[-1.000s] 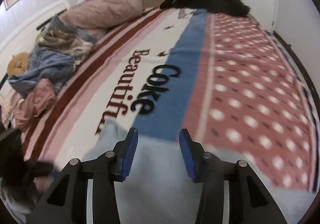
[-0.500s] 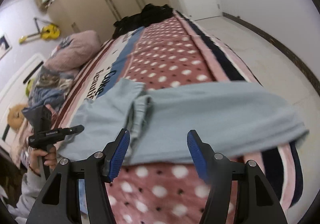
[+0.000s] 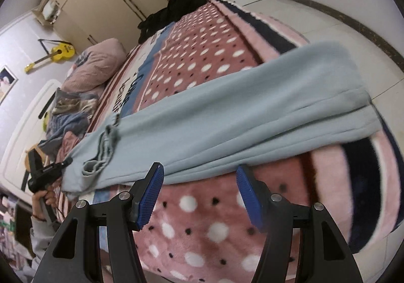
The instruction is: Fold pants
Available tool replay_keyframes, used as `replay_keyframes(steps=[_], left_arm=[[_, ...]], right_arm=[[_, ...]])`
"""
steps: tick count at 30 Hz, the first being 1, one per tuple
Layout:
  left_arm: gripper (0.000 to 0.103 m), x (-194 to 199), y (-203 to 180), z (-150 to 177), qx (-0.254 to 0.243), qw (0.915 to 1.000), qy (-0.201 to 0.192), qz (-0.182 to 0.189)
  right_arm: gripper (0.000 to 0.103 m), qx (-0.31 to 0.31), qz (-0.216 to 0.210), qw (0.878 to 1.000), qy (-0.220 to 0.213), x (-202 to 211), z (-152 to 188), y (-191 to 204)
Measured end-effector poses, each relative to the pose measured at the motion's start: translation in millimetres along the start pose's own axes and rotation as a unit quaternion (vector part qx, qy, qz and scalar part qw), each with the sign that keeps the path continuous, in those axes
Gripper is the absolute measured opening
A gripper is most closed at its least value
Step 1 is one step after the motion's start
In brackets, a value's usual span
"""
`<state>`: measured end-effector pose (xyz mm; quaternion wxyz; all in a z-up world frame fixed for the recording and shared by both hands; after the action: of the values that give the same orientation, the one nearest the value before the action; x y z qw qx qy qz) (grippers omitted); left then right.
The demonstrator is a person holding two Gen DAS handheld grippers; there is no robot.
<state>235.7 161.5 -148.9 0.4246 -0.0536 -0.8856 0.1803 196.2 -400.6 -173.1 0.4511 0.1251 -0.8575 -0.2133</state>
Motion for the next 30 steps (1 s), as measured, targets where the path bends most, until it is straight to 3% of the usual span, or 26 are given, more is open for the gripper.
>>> replay_keyframes(steps=[5,7,9,15,18,21,22,24,25,26,30], left_arm=[[0.009,11,18,12,-0.001,0.9997,0.023,0.010],[0.041,22,15,13,-0.014,0.9998,0.010,-0.011],[0.051,34,3,10,-0.031,0.9993,-0.018,-0.014],[0.065,61,-58,6,-0.107,0.9924,-0.059,0.014],[0.066,63,-80,2,-0.108,0.9911,-0.071,0.035],[0.066,62,-91,1,-0.105,0.9901,-0.084,0.040],[0.066,62,-93,0,-0.104,0.9900,-0.087,0.039],[0.066,64,-90,0,-0.097,0.9901,-0.093,0.041],[0.066,67,-88,1,-0.095,0.9899,-0.096,0.042],[0.066,71,-83,2,-0.093,0.9896,-0.102,0.042],[0.067,83,-60,2,-0.085,0.9891,-0.114,0.038]], right_arm=[[0.062,0.006,0.001,1.000,0.012,-12,9,10],[0.065,-0.001,0.000,1.000,0.005,-13,10,11],[0.068,-0.016,-0.007,1.000,0.000,-9,13,10],[0.070,-0.094,0.003,0.994,-0.050,16,11,-23],[0.076,-0.135,-0.031,0.988,-0.062,10,1,-36],[0.079,-0.147,-0.021,0.984,-0.099,0,-15,-33],[0.077,-0.146,-0.013,0.983,-0.108,-3,-21,-30],[0.047,-0.133,0.027,0.983,-0.123,-10,-33,-24],[0.014,-0.128,0.055,0.983,-0.119,-17,-39,-20],[0.005,-0.128,0.064,0.983,-0.113,-22,-43,-17],[0.004,-0.073,0.058,0.983,-0.155,-18,-62,38]])
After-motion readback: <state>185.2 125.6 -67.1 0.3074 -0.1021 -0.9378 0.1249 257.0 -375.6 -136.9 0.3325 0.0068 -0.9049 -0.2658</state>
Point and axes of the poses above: each gripper's, at about its wrist camera, not at the fingertips, and x roughly against the way its jaws point, y to its left, z to its underside, the point moved 5 cm from there along -x, roughly the way its jaws point, and after that the axes turned 1 degree about -x, right-handed, at the moved point
